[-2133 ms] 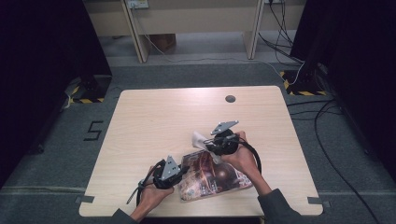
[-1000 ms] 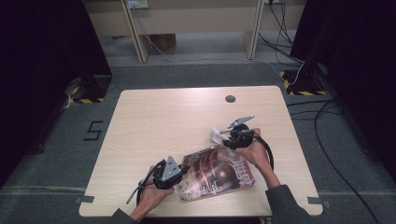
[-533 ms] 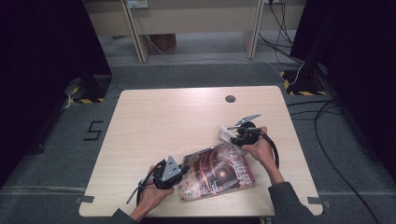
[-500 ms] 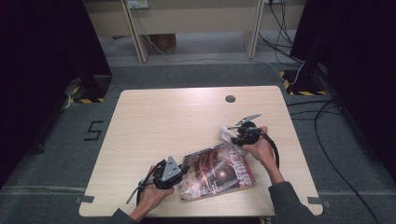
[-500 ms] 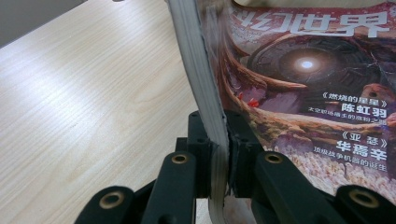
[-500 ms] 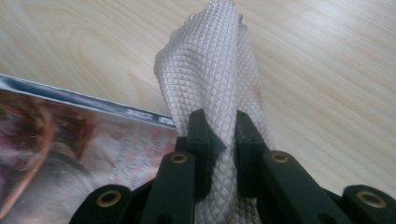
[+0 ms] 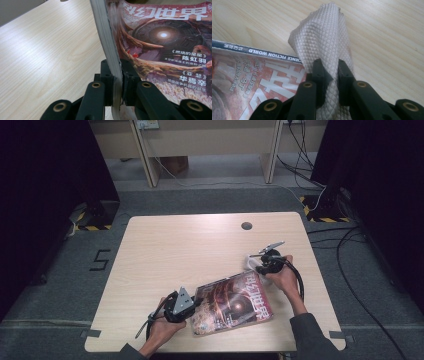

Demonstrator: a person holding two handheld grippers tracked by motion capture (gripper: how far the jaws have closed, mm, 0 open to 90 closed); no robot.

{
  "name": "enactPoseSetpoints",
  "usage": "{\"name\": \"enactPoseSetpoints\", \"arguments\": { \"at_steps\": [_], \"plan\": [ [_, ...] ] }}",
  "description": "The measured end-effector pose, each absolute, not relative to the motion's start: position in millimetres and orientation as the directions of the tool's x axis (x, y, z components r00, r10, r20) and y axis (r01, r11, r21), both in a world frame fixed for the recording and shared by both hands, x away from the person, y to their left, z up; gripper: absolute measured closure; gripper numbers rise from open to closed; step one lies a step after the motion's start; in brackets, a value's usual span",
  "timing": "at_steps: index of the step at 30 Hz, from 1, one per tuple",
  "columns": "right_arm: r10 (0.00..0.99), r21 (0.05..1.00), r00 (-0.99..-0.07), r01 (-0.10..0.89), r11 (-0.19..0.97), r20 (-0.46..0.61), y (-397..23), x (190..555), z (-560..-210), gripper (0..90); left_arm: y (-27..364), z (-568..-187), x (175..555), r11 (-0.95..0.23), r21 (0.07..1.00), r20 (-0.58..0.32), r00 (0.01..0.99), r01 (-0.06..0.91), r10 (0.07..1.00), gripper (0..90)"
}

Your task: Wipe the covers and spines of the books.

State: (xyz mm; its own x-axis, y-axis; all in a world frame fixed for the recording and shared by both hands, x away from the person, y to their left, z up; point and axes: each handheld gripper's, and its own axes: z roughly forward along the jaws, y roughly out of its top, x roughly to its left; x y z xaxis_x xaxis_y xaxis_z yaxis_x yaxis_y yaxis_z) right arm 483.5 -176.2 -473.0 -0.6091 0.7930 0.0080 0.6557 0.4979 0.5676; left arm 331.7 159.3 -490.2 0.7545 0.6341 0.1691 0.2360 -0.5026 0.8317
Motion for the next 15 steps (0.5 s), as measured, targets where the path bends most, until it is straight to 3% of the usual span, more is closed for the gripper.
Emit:
{"name": "enactPoseSetpoints", "arguments": {
  "at_steps": [9, 15],
  "plan": [
    [0.75, 0.628, -0.662, 0.585, 0.513, 0.005, -164.6, 473.2, -448.7, 80.7, 159.7, -489.3, 331.9, -0.498, 0.834, 0.169, 0.752, 0.236, 0.638, 81.6],
    [0.739, 0.595, -0.673, 0.587, 0.549, -0.018, -159.0, 475.3, -456.8, 80.7, 158.1, -489.2, 331.1, -0.508, 0.83, 0.183, 0.75, 0.228, 0.636, 81.7]
  ]
}}
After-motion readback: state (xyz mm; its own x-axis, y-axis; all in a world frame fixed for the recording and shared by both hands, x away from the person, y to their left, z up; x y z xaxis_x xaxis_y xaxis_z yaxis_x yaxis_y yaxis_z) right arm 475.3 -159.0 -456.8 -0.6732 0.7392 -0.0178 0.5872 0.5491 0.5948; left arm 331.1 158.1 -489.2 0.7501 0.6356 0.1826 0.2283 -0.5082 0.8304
